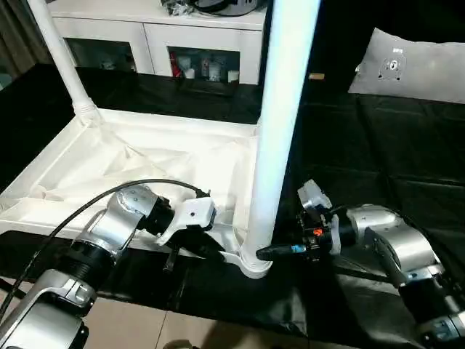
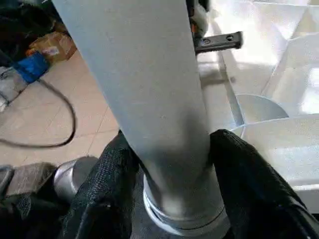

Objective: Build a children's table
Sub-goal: Rotate leg to tighten

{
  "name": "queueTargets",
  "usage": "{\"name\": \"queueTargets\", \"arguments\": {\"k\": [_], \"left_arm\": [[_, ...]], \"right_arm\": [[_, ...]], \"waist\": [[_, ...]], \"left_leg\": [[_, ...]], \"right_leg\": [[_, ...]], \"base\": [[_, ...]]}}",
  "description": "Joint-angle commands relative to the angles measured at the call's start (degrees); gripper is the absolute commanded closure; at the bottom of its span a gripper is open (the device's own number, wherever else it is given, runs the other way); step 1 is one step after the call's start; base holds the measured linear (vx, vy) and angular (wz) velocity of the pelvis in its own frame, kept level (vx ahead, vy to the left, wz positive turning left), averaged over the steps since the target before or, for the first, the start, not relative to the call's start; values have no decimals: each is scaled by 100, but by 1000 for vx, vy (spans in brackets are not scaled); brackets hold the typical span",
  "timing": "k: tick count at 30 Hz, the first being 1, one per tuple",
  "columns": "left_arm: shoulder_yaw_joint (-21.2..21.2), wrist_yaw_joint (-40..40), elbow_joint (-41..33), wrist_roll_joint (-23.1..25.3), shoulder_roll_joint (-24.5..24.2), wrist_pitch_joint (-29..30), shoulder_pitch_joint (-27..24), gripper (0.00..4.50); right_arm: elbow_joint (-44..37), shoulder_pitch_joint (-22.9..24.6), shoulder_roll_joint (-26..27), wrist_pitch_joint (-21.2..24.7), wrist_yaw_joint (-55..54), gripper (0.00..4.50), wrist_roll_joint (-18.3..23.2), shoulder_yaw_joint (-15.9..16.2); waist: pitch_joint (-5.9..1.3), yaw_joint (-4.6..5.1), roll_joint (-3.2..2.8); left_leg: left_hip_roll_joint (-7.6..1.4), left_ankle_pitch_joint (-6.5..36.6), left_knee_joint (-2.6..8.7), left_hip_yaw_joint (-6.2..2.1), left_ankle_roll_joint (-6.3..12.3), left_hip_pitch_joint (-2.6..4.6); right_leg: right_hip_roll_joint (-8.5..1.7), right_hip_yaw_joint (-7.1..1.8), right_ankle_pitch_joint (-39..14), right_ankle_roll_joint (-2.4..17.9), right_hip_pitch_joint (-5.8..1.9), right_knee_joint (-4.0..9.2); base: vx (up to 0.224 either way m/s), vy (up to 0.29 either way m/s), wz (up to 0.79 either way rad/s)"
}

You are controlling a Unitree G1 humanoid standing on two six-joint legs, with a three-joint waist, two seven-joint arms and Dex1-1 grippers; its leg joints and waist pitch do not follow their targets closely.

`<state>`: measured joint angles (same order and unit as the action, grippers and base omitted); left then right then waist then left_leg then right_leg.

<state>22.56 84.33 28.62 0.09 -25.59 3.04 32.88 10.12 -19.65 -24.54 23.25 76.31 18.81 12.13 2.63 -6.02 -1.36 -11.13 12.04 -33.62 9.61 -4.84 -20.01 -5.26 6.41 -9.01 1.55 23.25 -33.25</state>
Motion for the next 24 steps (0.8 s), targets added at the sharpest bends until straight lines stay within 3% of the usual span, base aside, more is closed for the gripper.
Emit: {"name": "queueTargets", "arguments": {"k": [1,4,5,7,8,9,10,12,13,14,15,18,19,20,21,24], "left_arm": [[-147,-1020,119,142,464,351,284,450],[-280,-1552,169,152,717,686,350,450],[-280,-1552,169,152,717,686,350,450],[-462,-2465,197,240,1145,1191,430,450],[-462,-2465,197,240,1145,1191,430,450],[-547,-2934,235,327,1336,1351,474,450],[-556,-3059,259,368,1385,1353,492,450],[-677,-3455,281,390,1564,1450,527,450],[-875,-4020,261,411,1885,1739,578,450],[-898,-4095,253,417,1923,1767,583,450],[-973,-4376,240,447,2039,1804,603,450],[-1030,-4542,197,458,2160,1873,603,450],[-1010,-4649,114,526,2235,1874,567,450],[-994,-4657,53,532,2251,1904,536,450],[-973,-4667,-29,539,2274,1946,494,450],[-895,-4514,-178,565,2179,1961,405,450]], "right_arm": [[-210,94,611,109,-877,253,-110,238],[-99,83,1102,110,-1760,253,-363,161],[-99,83,1102,110,-1760,253,-363,161],[228,-51,1950,185,-3156,254,-612,-61],[228,-51,1950,185,-3156,255,-612,-61],[350,-115,2283,202,-3776,255,-732,-153],[382,-133,2348,205,-3932,256,-759,-184],[547,-211,2557,171,-4402,256,-904,-241],[820,-338,2892,119,-5131,256,-1158,-351],[849,-352,2924,124,-5206,256,-1177,-371],[938,-397,3011,149,-5442,256,-1224,-446],[1017,-430,3069,31,-5618,256,-1307,-518],[1052,-437,3100,-130,-5724,222,-1402,-566],[1051,-431,3113,-237,-5723,201,-1365,-627],[1049,-423,3131,-386,-5721,187,-1309,-711],[973,-393,3022,-644,-5598,165,-1238,-830]], "waist": [[-285,50,58],[-253,128,47],[-249,165,60],[-220,286,17],[-218,337,30],[-233,381,38],[-228,431,26],[-243,440,19],[-246,475,20],[-245,483,16],[-248,483,51],[-273,457,47],[-299,440,45],[-301,434,42],[-323,406,64],[-367,374,56]], "left_leg": [[-215,843,421,-20,323,-18],[-161,1126,450,-49,142,-1],[-158,1122,455,-51,121,-30],[-143,1417,465,-73,23,14],[-135,1506,463,-85,-4,10],[-113,1543,464,-105,-13,-9],[-109,1587,461,-107,28,13],[-112,1558,454,-96,100,17],[-114,1507,456,-82,118,-1],[-117,1489,456,-79,103,7],[-102,1460,448,-73,142,17],[-116,1231,449,-65,240,-7],[-144,1020,442,-56,302,-18],[-144,957,439,-49,319,-23],[-147,839,427,-36,366,-20],[-140,369,387,-28,530,-62]], "right_leg": [[-367,-323,-2043,874,-328,405],[-379,-284,-2812,574,-320,507],[-373,-287,-2861,519,-336,506],[-360,-253,-3199,417,-269,573],[-360,-236,-3316,382,-275,587],[-355,-213,-3420,274,-308,597],[-350,-214,-3413,264,-278,627],[-347,-230,-3298,288,-274,631],[-336,-242,-3125,391,-266,601],[-336,-245,-3085,422,-251,602],[-332,-243,-3099,411,-257,610],[-331,-275,-2756,475,-279,574],[-330,-302,-2264,625,-289,509],[-326,-307,-2113,680,-294,493],[-342,-319,-1864,781,-311,454],[-335,-328,-1174,983,-352,357]], "base": [[0,0,0],[0,0,0],[0,0,0],[0,0,0],[0,0,0],[0,0,0],[0,0,0],[0,0,0],[0,0,0],[0,0,0],[0,0,0],[0,0,0],[0,0,0],[0,0,0],[0,0,0],[0,0,0]]}}
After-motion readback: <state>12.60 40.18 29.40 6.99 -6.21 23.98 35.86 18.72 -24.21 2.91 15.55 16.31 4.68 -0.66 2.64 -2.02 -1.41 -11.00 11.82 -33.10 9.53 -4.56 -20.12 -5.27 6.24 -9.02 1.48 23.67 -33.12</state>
